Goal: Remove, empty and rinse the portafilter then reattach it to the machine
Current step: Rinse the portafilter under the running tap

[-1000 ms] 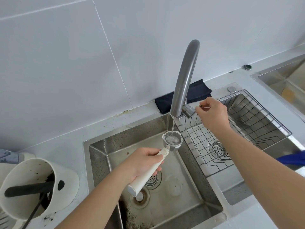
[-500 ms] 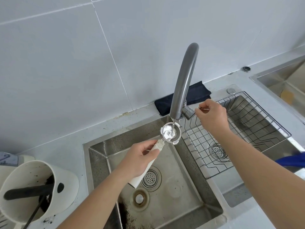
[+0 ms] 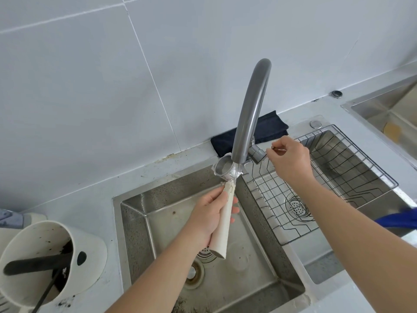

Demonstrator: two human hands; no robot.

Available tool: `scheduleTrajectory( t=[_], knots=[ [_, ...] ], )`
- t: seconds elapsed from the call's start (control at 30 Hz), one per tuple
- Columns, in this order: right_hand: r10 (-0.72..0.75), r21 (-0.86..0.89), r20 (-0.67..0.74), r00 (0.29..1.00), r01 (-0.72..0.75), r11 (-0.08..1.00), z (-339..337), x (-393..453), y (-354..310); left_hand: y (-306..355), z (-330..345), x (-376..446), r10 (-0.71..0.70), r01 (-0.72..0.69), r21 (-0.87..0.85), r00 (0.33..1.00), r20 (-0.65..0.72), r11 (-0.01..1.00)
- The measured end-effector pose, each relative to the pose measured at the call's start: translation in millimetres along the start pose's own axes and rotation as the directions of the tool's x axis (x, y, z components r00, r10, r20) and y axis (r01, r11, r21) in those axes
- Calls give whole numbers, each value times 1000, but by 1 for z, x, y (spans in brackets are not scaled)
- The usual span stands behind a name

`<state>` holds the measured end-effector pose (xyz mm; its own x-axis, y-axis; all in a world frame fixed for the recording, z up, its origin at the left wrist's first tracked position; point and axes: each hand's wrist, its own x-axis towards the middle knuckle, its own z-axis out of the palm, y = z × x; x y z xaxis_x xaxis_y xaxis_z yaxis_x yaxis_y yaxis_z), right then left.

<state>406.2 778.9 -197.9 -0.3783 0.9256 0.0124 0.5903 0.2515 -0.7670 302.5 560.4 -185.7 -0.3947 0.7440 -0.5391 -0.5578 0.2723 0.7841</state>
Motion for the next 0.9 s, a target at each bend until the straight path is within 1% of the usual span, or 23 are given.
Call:
scheduleTrajectory(
  t=[0.17, 0.27, 0.4, 0.6, 0.9],
  knots=[
    [2, 7, -5, 1000, -2, 1000, 1, 1, 1, 4, 13, 15, -19, 16, -57, 999, -38, 998],
    [1, 7, -11, 1000, -1, 1000, 1, 1, 2, 7, 20, 24, -63, 56, -133, 997, -50, 990],
    [6, 17, -12, 1000, -6, 1000, 1, 1, 3, 10, 26, 35, -140, 118, -248, 988, -72, 962],
    [6, 22, -15, 1000, -5, 1000, 2, 1, 3, 18, 33, 45, -216, 180, -389, 975, -49, 903],
    [13, 34, -19, 1000, -12, 999, 1, 1, 2, 31, 44, 58, -295, 228, -489, 954, -62, 842]
  ],
)
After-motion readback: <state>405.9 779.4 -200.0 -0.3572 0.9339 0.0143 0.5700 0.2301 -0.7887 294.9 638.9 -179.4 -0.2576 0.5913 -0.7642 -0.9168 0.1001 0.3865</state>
